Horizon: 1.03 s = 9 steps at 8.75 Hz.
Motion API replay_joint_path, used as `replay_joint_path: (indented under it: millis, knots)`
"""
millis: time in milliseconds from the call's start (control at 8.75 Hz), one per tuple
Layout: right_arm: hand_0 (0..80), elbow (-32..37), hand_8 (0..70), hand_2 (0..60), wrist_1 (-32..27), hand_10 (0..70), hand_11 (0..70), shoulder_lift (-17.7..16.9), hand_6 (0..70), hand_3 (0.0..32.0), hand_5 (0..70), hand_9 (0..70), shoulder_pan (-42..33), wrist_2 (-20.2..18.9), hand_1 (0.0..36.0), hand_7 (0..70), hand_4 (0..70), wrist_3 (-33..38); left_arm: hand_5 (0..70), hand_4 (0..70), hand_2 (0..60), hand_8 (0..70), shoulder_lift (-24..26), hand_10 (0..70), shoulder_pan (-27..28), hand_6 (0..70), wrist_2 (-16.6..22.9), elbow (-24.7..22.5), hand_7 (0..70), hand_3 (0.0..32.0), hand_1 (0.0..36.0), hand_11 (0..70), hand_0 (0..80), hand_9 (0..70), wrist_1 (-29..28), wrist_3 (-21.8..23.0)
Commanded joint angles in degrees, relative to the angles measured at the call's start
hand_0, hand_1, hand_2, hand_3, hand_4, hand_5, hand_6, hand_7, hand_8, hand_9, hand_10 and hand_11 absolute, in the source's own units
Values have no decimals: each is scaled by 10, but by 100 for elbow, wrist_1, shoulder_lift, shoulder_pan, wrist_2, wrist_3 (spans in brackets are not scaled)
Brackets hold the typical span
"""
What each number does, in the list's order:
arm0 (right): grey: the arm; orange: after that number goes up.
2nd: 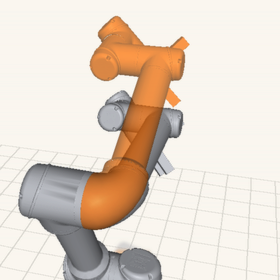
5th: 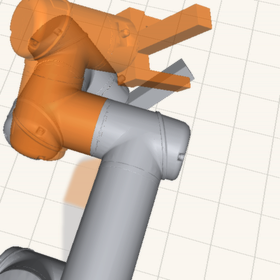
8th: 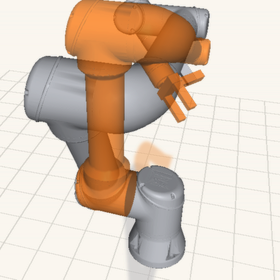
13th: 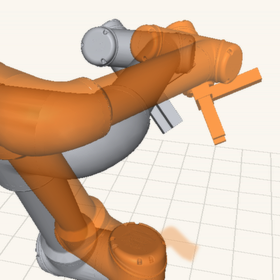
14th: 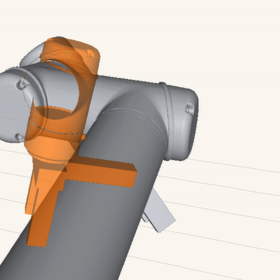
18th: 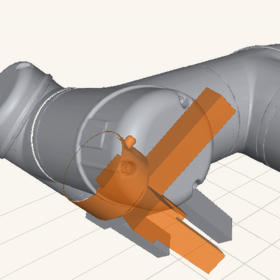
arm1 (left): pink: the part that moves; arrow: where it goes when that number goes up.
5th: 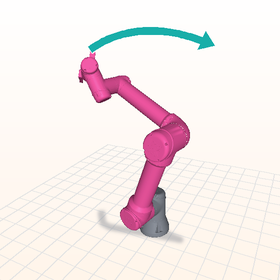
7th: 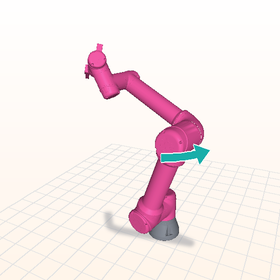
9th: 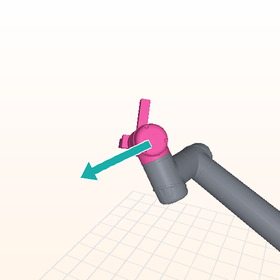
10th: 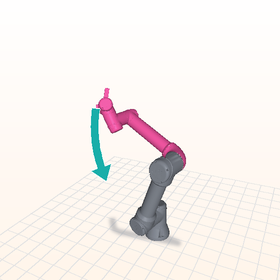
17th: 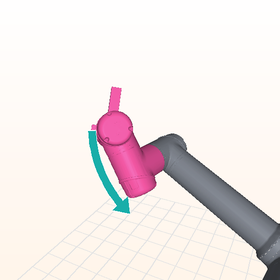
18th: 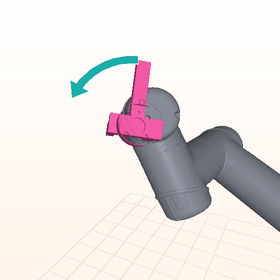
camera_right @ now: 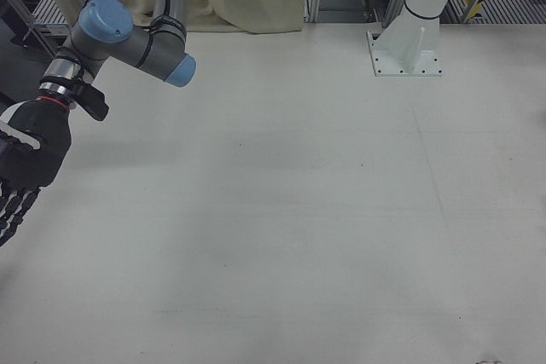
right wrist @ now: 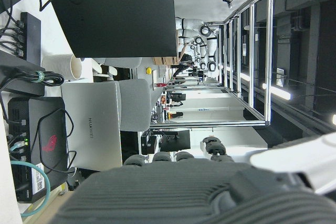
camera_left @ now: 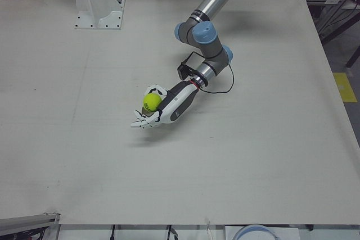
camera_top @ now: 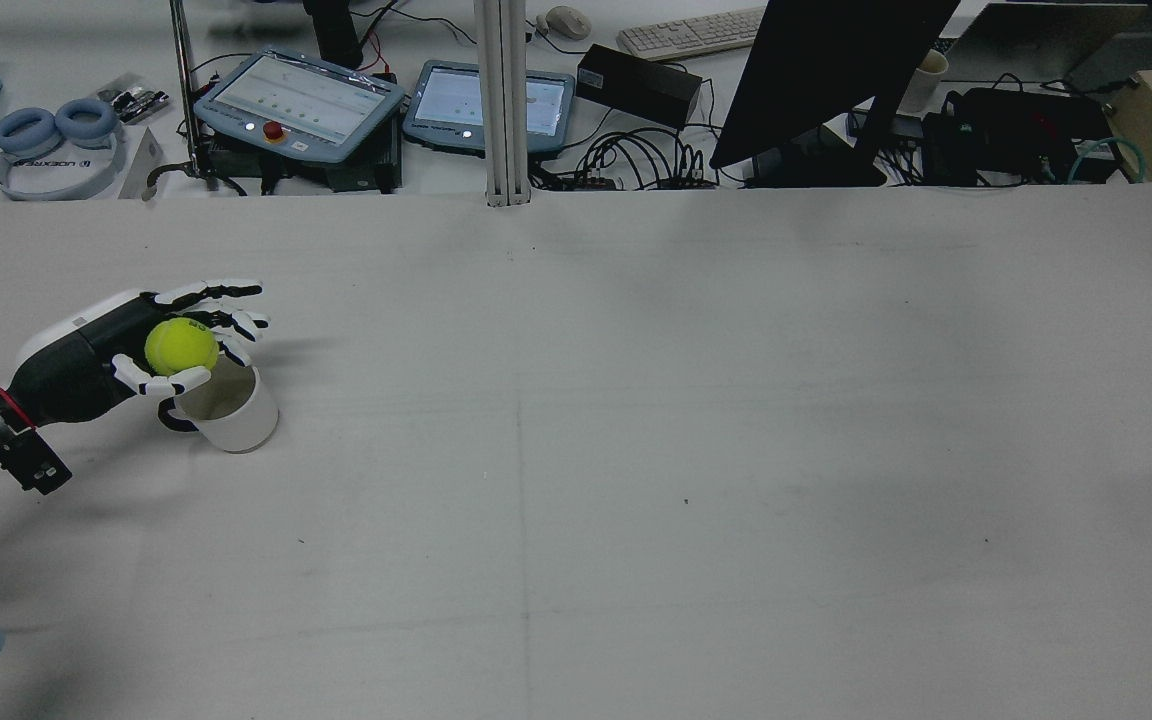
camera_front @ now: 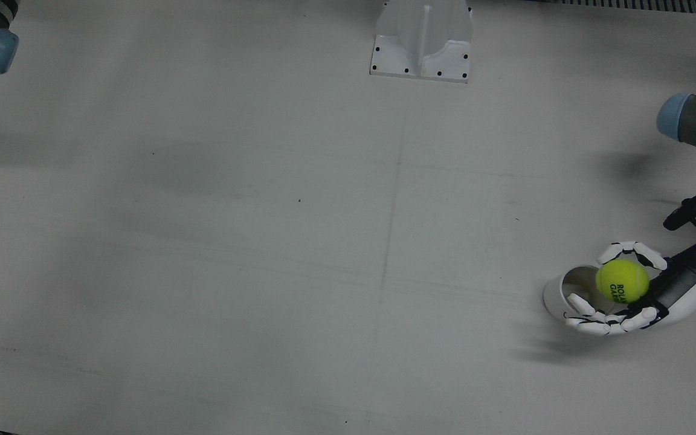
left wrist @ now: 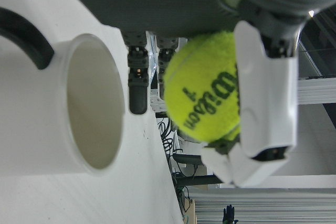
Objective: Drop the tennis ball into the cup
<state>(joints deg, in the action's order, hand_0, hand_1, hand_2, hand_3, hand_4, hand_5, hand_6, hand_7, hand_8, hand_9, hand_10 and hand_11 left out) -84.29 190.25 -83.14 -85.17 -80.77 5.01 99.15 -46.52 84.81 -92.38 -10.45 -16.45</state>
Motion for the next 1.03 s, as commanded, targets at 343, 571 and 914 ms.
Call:
replay_joint_path:
  millis: [343,571,914]
  knots:
    - [0,0,0,0,-6,0,0,0,0,0,0,0,0,0,0,0,0,0,242,181,180,253,104,261,12,521,9,-8,303,0,360,420,800,249,105,141]
    - [0,0,0,0,3,0,0,0,0,0,0,0,0,0,0,0,0,0,213,182,247,226,87,259,-476,393,-26,-174,328,0,360,414,800,252,323,545]
    - [0,0,0,0,3,0,0,0,0,0,0,0,0,0,0,0,0,0,210,189,562,235,96,288,-2304,458,44,52,330,0,360,447,800,250,431,424]
